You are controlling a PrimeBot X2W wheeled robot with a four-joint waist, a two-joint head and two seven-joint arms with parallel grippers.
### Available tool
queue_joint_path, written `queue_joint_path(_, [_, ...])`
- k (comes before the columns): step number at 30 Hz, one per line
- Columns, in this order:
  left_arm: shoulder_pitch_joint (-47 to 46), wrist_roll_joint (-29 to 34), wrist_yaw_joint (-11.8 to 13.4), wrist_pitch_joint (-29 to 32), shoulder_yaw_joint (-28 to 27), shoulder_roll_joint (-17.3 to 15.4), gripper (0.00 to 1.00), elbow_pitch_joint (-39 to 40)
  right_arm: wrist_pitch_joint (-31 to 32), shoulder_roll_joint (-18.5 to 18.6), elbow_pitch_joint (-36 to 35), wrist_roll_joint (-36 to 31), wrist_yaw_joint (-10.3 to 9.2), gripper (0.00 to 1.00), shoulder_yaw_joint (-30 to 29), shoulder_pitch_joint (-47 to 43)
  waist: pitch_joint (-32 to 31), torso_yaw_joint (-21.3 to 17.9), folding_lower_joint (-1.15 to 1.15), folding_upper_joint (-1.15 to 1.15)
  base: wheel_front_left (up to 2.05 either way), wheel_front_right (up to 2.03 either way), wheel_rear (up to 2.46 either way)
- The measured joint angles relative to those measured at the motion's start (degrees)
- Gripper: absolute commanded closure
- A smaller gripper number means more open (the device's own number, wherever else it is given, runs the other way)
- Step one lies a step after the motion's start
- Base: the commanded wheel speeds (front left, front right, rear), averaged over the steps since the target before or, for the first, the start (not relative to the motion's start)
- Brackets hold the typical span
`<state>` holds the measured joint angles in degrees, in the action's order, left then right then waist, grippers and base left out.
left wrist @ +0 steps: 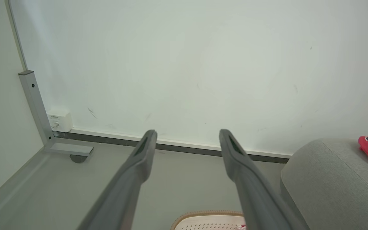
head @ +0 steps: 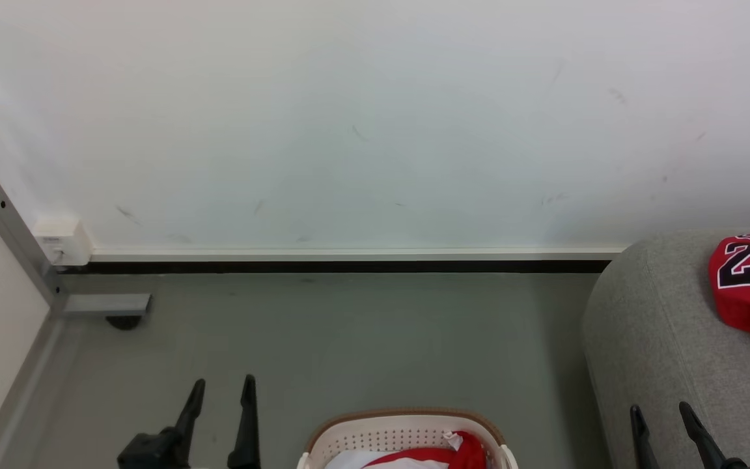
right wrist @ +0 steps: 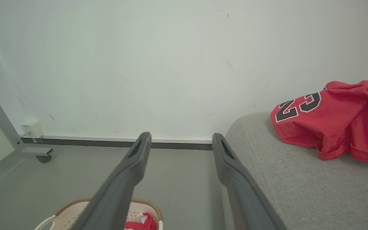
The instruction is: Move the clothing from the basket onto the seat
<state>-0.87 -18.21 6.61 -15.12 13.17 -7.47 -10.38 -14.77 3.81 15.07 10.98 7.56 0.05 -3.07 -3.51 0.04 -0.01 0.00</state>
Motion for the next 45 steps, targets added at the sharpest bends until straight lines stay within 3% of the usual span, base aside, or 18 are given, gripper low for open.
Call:
queue_joint_path(12, [-0.1, 2.5, -3.7, 0.0, -2.3, 2.8, 0.00, -0.6, 0.0, -0.2, -0.9, 0.0, 0.00, 0.00, 0.1, 0.7, 1.2, -0.7, 0.01, 0.00, 0.00, 0.00, 0.00])
queue_joint_path(20, [-4.5, 4.0, -6.6, 0.8, 1.9, 3.4, 0.00, -5.2, -0.2, -0.2, -3.1, -0.4, 0.00, 0.00, 0.1, 4.3, 4.7, -2.1, 0.00, 0.00, 0.00, 0.00, 0.00])
queue_joint_path(31, [-19.3, 8.3, -11.1, 11.5, 11.4, 3.9, 0.00, -17.5, -0.2, -0.8, -6.8, -0.7, 0.00, 0.00, 1.8, 13.2, 15.8, -6.2, 0.02, 0.00, 0.00, 0.00, 0.00])
queue_joint_path(45, [-34.5, 10.7, -12.4, 18.7, 15.3, 3.7, 0.00, -34.4, -0.2, -0.9, -12.0, 4.7, -0.01, 0.00, 8.5, 26.4, 34.5, -14.4, 0.03, 0.00, 0.00, 0.00, 0.00])
